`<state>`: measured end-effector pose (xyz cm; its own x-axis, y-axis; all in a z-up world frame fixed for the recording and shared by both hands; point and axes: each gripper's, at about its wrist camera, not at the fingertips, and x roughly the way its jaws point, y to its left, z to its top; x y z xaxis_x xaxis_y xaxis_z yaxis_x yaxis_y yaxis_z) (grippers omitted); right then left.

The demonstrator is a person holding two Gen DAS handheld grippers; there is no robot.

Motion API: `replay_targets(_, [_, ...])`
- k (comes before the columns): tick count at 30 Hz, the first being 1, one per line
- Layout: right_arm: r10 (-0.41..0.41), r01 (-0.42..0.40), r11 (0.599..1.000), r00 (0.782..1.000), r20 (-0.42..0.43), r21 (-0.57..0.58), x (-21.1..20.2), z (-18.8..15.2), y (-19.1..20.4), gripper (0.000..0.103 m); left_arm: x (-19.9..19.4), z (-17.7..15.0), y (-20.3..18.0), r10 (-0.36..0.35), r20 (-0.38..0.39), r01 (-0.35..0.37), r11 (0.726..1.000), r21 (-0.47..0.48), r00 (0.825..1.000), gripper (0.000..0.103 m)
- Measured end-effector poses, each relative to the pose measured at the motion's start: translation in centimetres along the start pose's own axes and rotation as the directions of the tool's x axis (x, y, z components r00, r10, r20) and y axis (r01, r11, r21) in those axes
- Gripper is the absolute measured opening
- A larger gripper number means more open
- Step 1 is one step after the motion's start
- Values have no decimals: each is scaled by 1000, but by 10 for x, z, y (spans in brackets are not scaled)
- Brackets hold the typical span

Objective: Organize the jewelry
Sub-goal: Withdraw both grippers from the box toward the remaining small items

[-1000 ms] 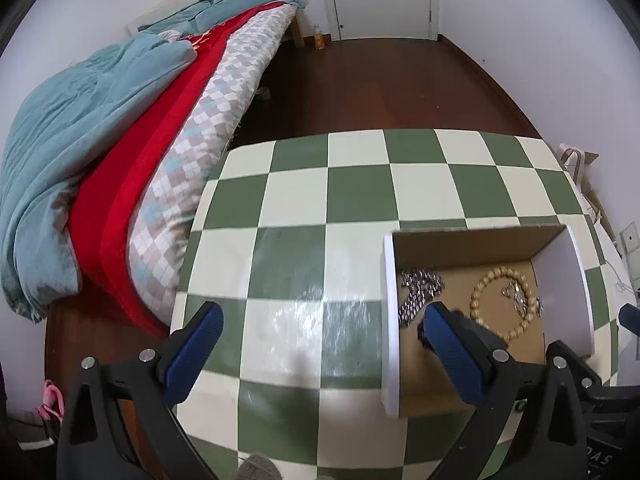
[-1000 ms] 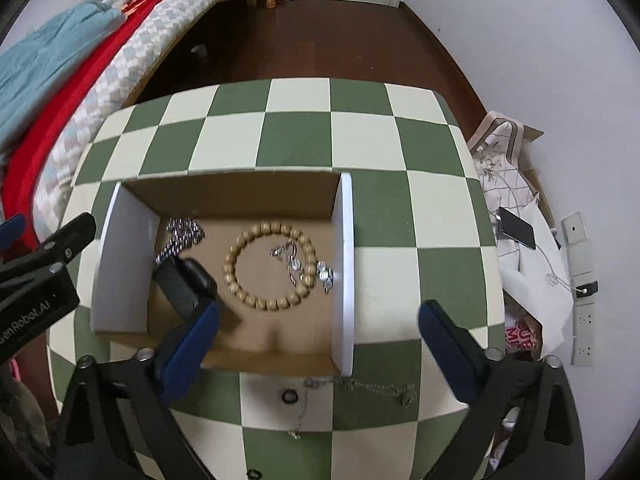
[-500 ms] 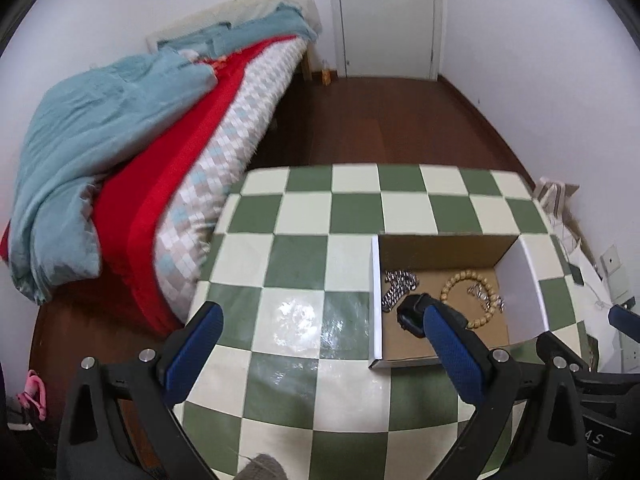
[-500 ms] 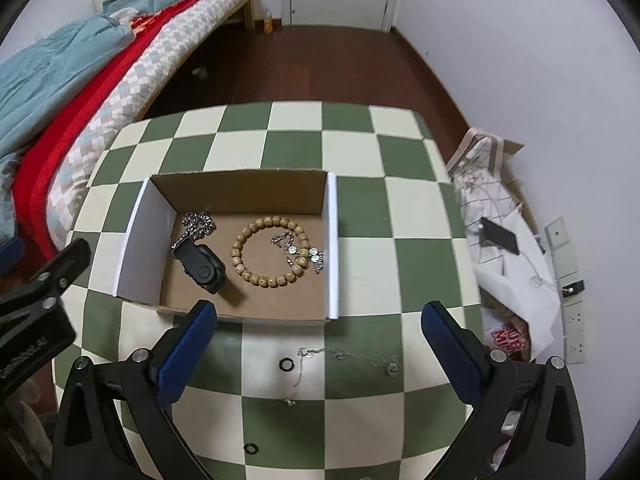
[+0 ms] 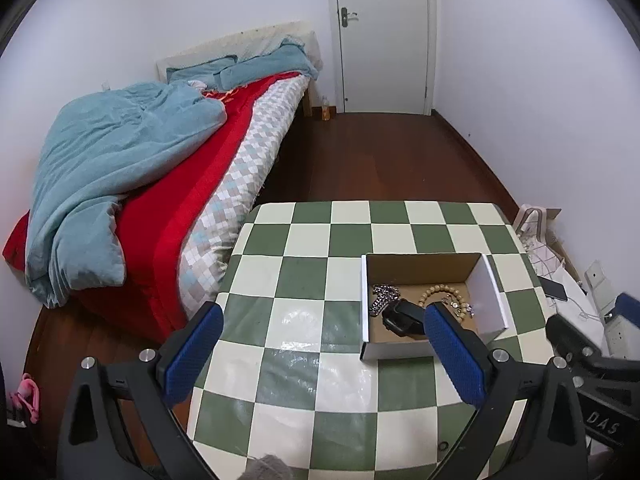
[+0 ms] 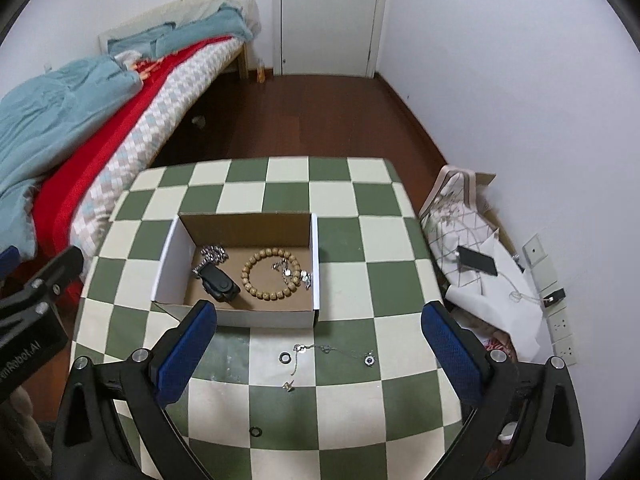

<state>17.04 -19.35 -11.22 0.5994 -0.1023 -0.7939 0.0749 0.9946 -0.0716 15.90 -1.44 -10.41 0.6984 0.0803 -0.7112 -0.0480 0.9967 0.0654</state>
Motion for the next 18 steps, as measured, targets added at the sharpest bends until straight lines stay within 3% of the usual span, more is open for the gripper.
replay_targets(11, [24,-25,1000,995,94,7,-57,-16,-2,103,-33,-20,-3,16,39,-16,1000,-4,999,102])
replay_targets(18, [58,-61,996,997,52,61,-49,-45,-23,103,-18,-59,-17,39,-35,-38,999,32,999,102])
